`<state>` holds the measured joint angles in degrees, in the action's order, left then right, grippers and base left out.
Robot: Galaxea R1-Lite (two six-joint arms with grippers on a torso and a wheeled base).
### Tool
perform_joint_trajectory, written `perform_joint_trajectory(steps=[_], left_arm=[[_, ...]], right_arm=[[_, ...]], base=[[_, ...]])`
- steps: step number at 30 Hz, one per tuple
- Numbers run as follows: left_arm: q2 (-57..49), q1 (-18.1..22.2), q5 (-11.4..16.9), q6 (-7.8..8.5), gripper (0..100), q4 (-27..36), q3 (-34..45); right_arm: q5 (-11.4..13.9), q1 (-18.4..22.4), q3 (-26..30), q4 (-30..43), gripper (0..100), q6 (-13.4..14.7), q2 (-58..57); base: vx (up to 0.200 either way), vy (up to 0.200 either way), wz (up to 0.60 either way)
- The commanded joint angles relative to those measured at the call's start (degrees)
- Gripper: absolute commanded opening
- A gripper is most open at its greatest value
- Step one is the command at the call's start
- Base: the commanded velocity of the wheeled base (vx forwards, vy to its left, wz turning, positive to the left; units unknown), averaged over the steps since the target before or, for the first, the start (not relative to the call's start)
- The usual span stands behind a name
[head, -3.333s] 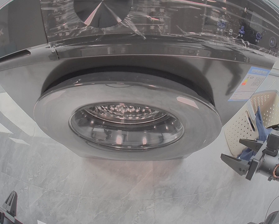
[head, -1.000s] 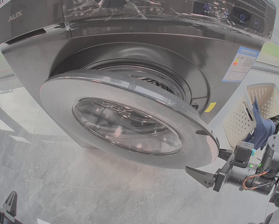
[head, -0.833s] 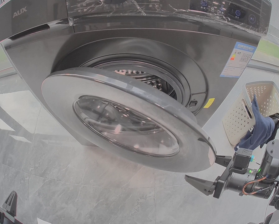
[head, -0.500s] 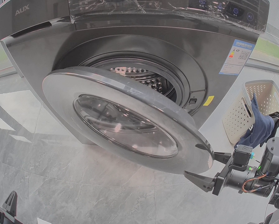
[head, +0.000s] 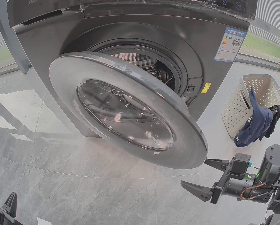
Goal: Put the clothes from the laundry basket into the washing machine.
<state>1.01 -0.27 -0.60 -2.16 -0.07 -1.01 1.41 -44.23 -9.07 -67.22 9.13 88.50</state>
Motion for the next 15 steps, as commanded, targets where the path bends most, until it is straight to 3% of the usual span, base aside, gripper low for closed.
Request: perform_joint_trajectory(steps=[1,5,11,15], left_arm=[[-0.9,0.0,0.0,-0.04,0,0.0,1.0],[-0.9,0.0,0.0,-0.04,0,0.0,1.0],[-0.9,0.0,0.0,-0.04,0,0.0,1.0],[-0.9,0.0,0.0,-0.04,0,0.0,1.0]], right_arm=[[0.1,0.0,2.3,-0.3,100,-0.3,0.0],[-0.3,1.5,5.7,0.2,100,-0.9,0.0],[0.0,9.4,7.0,-0.2,100,-3.9,3.1],[0.3,14.2,5.6,-1.6,100,-4.4,6.0]], base=[[0.000,0.000,0.00],[0.000,0.000,0.00],[0.000,0.000,0.00],[0.000,0.000,0.00]])
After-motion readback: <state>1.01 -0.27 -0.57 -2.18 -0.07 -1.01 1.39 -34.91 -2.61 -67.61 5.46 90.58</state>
